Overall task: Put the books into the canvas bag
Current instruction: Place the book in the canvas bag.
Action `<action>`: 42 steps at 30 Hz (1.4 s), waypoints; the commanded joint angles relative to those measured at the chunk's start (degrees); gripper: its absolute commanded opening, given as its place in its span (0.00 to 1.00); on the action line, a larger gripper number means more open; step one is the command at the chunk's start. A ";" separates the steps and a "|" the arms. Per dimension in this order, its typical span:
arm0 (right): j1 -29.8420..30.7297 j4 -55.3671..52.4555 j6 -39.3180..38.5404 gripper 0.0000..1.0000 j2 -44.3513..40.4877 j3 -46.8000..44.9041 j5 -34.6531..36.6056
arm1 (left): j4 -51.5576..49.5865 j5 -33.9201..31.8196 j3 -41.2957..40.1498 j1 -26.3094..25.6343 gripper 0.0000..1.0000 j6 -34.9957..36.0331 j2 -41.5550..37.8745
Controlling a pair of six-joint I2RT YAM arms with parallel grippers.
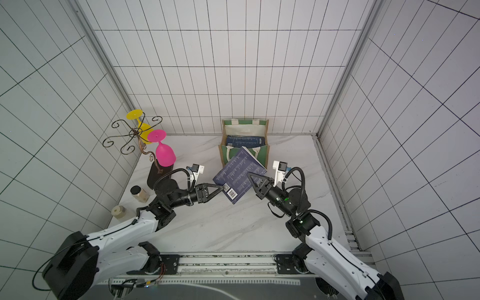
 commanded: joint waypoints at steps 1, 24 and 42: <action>0.88 5.78 1.78 0.00 -2.32 -3.40 4.83 | 11.97 1.51 1.50 -0.05 0.63 -6.67 0.29; 1.05 13.08 4.55 0.00 -0.28 -7.33 -3.95 | 5.93 3.30 4.29 0.65 0.35 -3.42 -0.23; -16.96 -8.79 -5.59 0.57 8.93 11.92 -48.37 | -34.70 15.98 15.34 4.72 0.00 23.14 -4.90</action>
